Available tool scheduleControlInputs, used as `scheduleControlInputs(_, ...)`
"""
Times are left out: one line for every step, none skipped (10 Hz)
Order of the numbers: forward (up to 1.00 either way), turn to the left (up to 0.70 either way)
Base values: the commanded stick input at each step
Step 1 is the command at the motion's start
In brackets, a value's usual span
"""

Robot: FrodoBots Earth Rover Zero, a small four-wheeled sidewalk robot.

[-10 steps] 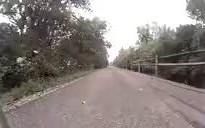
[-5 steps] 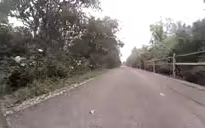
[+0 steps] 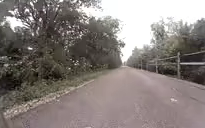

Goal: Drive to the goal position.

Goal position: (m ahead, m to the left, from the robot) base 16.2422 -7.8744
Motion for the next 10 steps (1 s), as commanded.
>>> scheduleControlInputs(0.70, 0.00)
scheduleControlInputs(0.70, -0.01)
scheduleControlInputs(0.70, -0.31)
scheduleControlInputs(0.70, -0.34)
scheduleControlInputs(0.70, -0.34)
scheduleControlInputs(0.70, -0.34)
scheduleControlInputs(0.70, -0.22)
scheduleControlInputs(0.70, 0.00)
scheduleControlInputs(0.70, 0.00)
scheduleControlInputs(0.70, 0.00)
